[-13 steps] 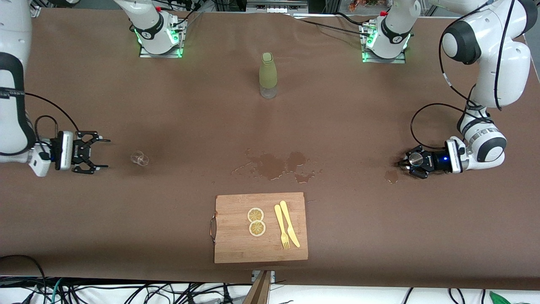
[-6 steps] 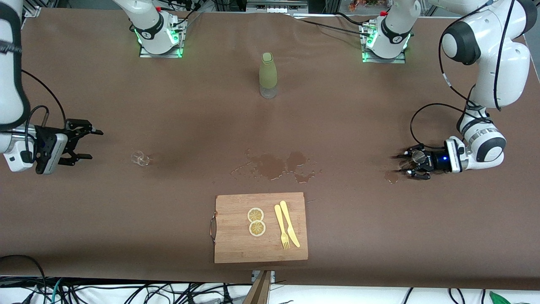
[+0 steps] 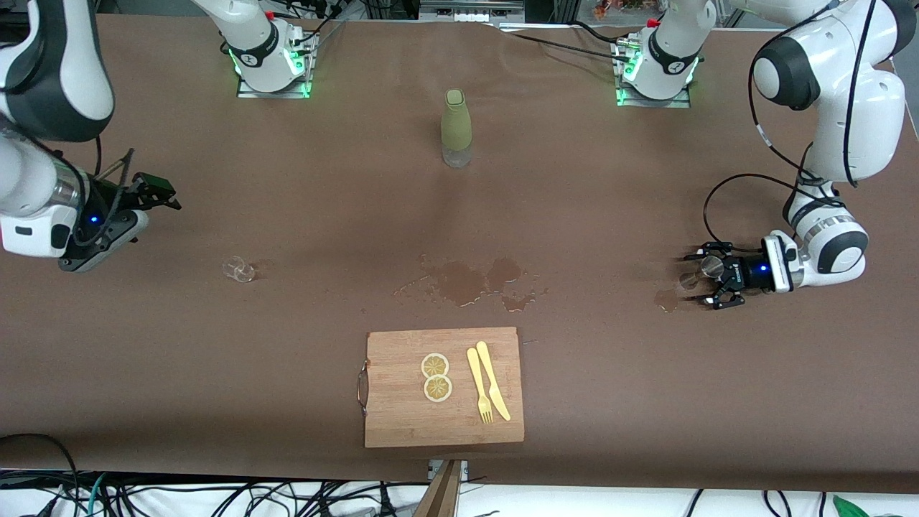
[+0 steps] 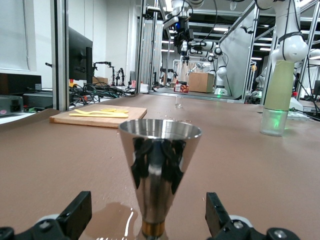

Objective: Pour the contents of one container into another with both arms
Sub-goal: 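Set down the beaker and jigger, opening both grippers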

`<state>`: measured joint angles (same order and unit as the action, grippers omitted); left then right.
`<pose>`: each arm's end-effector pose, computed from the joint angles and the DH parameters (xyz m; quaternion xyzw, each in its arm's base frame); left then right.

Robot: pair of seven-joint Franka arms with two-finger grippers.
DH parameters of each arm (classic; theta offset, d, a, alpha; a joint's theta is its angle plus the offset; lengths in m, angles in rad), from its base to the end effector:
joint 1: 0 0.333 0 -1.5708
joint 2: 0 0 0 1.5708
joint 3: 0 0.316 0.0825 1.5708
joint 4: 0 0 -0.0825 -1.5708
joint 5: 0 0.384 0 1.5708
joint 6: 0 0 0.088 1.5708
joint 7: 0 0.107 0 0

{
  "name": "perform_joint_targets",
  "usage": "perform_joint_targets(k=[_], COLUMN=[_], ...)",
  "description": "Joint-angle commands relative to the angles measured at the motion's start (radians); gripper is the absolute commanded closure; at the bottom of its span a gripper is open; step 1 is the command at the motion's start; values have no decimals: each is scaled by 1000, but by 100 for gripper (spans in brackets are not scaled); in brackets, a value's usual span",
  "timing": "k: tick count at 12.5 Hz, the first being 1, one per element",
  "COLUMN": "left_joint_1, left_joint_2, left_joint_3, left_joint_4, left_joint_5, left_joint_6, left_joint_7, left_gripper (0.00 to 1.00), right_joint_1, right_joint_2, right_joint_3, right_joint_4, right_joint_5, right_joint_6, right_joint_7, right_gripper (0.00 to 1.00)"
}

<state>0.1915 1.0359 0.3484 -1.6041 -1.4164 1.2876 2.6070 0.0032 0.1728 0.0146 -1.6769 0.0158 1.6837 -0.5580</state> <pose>0.5637 0.1707 0.0589 0.5757 -0.4777 0.4729 0.4655 0.5965 0.0116 0.4837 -0.9559 -0.2815 0.0775 0.0308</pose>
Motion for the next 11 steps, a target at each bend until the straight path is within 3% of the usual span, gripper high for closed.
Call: perform_joint_targets(k=[1, 3, 7, 11], left_joint_1=[-1, 0, 0, 2], left_joint_2=[-57, -85, -132, -244], left_joint_3=[30, 67, 112, 112], left_joint_4=[-4, 4, 27, 27], left_joint_5=[92, 138, 209, 280], left_joint_6=[-11, -11, -10, 62], left_joint_7=[-71, -126, -241, -425], left_gripper=[0, 0, 0, 0], right_joint_1=[-11, -9, -20, -20], right_joint_2=[-50, -76, -147, -185], right_joint_3=[25, 30, 19, -59], right_joint_4=[-29, -29, -26, -11], right_joint_5=[-33, -33, -68, -82], right_joint_6=[-21, -62, -145, -153], right_joint_7=[227, 408, 501, 541], right_gripper=[0, 0, 0, 0])
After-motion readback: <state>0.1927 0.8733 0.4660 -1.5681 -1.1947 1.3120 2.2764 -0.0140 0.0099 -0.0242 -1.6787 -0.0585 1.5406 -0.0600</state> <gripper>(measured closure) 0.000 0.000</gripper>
